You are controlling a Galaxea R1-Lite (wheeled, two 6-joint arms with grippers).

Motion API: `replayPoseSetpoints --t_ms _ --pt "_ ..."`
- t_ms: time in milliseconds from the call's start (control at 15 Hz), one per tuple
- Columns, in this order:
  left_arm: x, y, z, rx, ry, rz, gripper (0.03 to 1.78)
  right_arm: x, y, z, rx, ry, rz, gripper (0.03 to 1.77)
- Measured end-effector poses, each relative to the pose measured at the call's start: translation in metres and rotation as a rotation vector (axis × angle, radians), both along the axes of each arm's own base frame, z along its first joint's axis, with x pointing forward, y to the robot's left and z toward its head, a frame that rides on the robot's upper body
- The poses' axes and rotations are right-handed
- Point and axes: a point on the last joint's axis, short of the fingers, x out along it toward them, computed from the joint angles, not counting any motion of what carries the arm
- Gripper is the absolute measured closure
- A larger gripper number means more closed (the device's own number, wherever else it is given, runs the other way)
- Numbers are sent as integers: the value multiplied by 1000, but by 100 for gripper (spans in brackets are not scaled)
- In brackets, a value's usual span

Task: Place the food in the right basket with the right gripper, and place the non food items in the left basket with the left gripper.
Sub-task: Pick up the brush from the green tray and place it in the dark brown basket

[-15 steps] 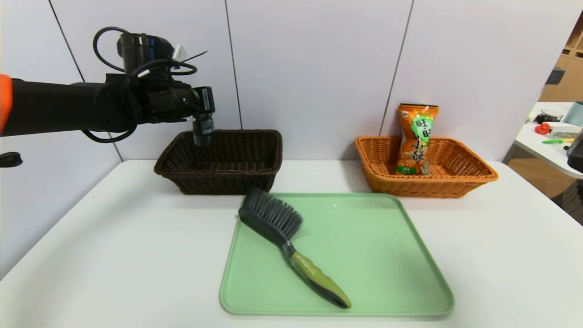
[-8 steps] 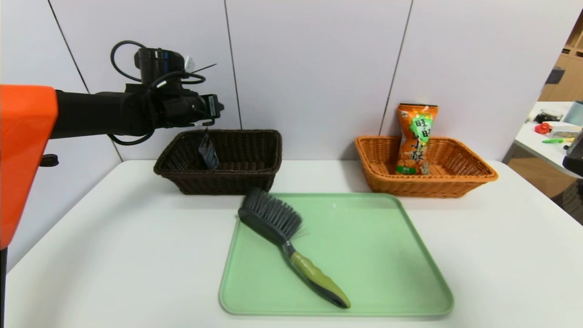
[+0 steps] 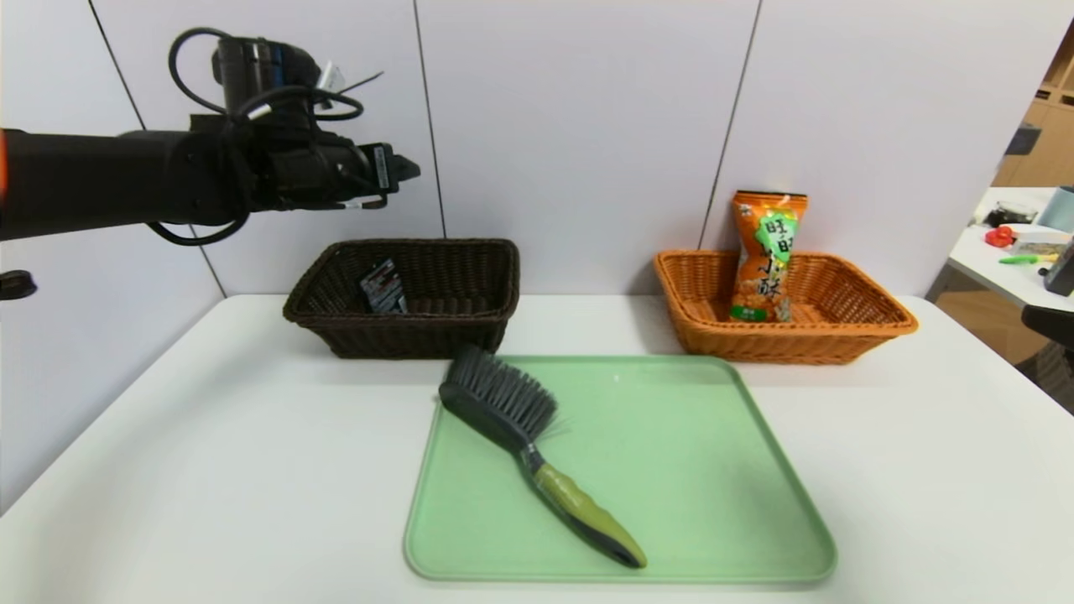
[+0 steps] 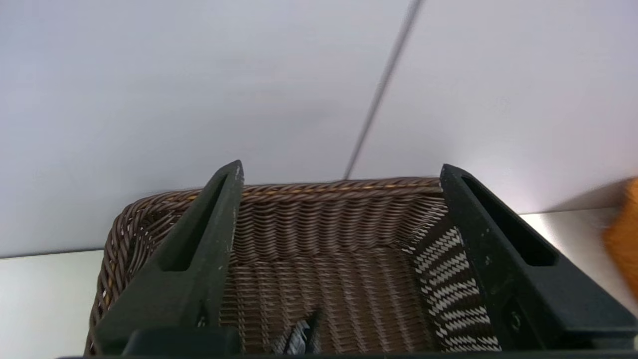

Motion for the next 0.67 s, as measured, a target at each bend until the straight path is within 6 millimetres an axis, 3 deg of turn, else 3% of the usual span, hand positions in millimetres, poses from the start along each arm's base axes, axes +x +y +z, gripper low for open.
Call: replayPoseSetpoints --t_ms 267,533,667 --pt "-76 -27 28 89 91 -144 27 0 0 -4 0 14 1 10" --pt "-142 -37 30 111 305 -241 20 -1 0 -8 11 26 -2 10" --pt "-161 -44 30 55 384 -224 18 -3 0 -9 31 30 -6 10"
